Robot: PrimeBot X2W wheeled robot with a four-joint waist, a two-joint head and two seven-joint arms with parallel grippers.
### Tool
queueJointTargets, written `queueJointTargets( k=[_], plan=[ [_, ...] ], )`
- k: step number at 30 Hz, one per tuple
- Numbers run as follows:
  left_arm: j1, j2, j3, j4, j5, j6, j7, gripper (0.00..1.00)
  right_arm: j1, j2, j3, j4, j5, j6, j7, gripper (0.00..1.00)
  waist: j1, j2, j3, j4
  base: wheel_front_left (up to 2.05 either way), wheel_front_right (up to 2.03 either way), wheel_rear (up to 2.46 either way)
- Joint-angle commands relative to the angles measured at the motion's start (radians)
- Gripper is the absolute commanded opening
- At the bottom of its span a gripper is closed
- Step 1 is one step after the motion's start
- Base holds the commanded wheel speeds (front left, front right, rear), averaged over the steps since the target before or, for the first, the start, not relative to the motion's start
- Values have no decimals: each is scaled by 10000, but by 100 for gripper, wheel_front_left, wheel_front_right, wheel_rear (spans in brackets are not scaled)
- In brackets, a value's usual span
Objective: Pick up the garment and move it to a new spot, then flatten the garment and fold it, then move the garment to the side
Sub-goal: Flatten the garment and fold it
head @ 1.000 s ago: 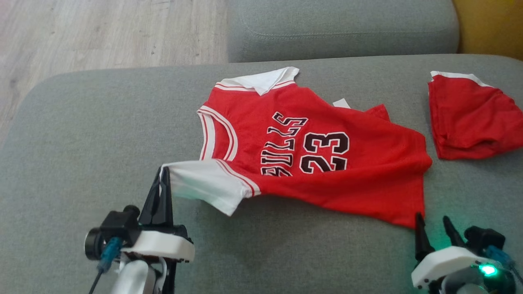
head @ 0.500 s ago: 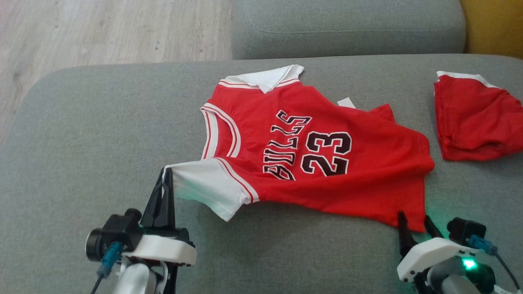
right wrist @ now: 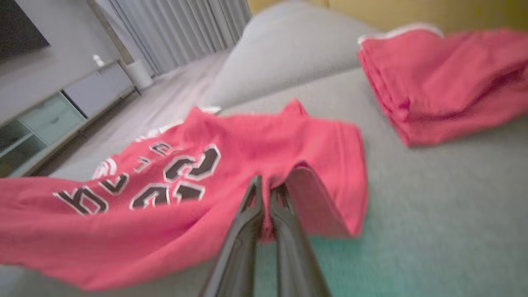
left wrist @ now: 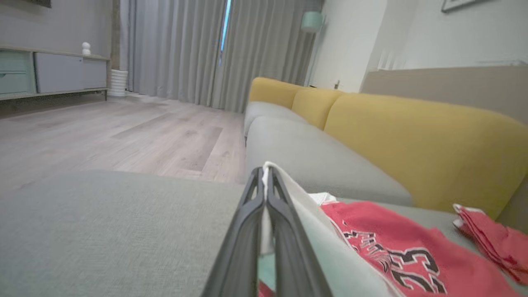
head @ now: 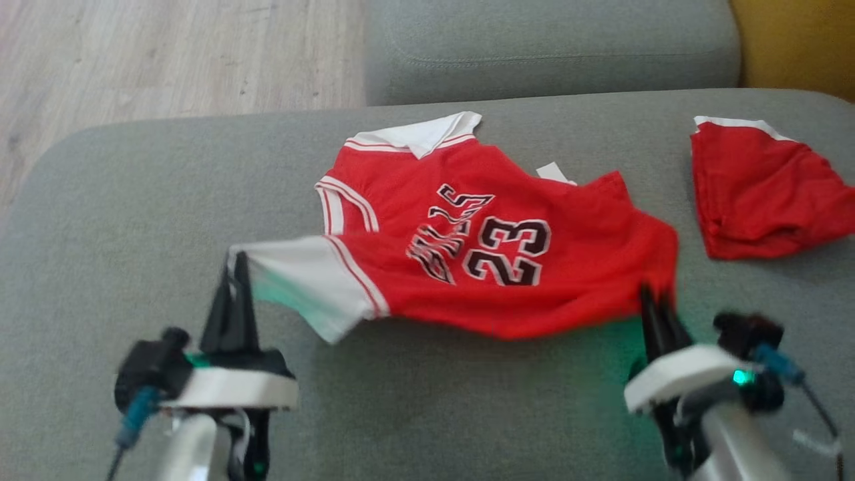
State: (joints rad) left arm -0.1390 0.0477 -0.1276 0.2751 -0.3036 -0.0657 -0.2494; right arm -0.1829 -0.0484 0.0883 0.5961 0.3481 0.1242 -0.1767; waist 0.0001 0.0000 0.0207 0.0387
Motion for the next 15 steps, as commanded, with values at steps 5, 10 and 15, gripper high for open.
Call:
queueJointTargets(
  k=[5, 10, 15],
  plan=[
    [-1591, 28, 715, -1493, -875, -166, -124, 0, -1240, -761, 379, -2582, -330, 65, -44, 0, -1, 0, -209, -209, 0, 0, 0],
    [-2854, 27, 898, -2593, -1599, -39, -72, 0, -2118, -1515, 551, -4595, -353, 65, 395, 0, -1, 0, -404, -375, 0, 0, 0],
    [-3795, 27, 974, -3922, -2226, 369, 335, 0, -2789, -1924, 595, -6054, -326, 65, 953, 0, -1, 0, -526, -466, 0, 0, 0]
  ],
)
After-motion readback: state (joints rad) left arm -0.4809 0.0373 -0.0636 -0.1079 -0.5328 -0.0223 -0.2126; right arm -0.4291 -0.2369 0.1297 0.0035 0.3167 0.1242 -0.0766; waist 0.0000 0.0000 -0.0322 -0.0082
